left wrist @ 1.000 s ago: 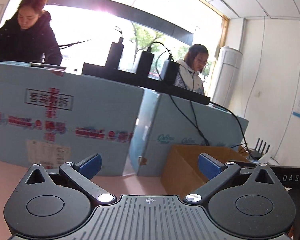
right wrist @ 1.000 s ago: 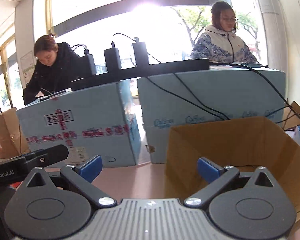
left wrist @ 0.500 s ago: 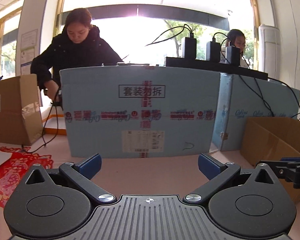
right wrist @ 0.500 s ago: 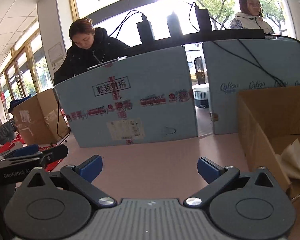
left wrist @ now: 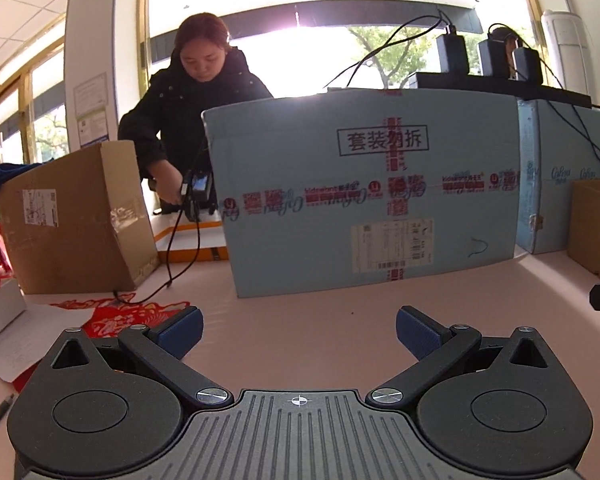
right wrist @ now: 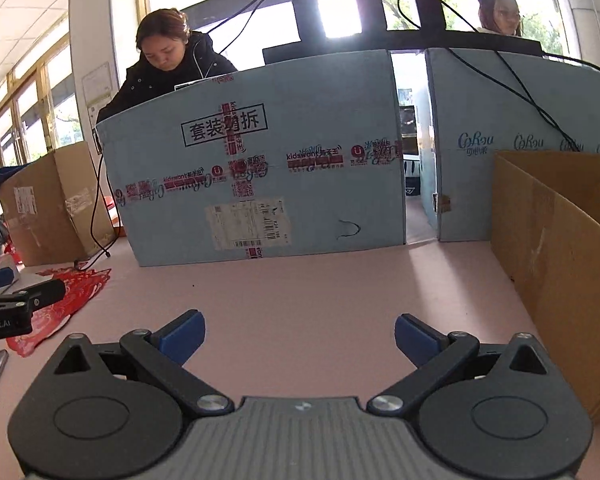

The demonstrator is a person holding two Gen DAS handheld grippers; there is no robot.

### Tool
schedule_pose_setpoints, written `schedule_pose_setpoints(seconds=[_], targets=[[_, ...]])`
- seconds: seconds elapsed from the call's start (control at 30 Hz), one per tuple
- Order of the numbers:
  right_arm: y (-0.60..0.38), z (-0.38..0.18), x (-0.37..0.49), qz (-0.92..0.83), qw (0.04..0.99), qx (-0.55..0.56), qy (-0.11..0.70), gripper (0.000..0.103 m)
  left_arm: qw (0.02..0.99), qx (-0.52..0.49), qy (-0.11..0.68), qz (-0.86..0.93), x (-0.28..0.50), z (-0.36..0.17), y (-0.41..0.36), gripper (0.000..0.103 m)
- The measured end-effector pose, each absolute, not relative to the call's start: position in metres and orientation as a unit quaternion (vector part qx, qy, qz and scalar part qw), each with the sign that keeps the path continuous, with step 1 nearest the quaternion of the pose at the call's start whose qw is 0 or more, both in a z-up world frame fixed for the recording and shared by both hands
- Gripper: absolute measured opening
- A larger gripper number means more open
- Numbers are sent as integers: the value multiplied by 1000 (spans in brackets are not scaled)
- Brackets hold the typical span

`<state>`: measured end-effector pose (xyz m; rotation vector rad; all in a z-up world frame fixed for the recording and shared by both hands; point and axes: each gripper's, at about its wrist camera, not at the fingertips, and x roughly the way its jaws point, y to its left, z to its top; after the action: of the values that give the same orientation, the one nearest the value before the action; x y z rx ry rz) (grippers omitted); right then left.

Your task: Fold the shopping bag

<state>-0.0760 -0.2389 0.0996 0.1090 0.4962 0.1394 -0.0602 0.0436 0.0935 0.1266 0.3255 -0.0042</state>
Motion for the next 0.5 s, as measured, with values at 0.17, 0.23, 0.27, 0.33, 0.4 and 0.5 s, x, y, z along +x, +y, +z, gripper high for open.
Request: schedule_pose_setpoints(seconds=[0.17,0.23,0.27,0.33,0.4,0.5], targets=[[-238,87,-66,49,970,42,234,103,983,28,179,2,-48,72,37,103],[-238,81,-62,39,971,41,234,103,982,22,190,6,-44,61,33,103],[-238,78,-61,35,970,41,236,103,981,20,194,7,-43,56,31,103],[-240,69,-55,23,968,38,249,103,979,22,203,0,-39,48,27,103],[-241,62,-49,15,965,34,259,103,977,27,213,-12,-33,41,24,103],[-242,52,-39,7,961,23,275,103,971,36,233,-33,-20,32,22,103]])
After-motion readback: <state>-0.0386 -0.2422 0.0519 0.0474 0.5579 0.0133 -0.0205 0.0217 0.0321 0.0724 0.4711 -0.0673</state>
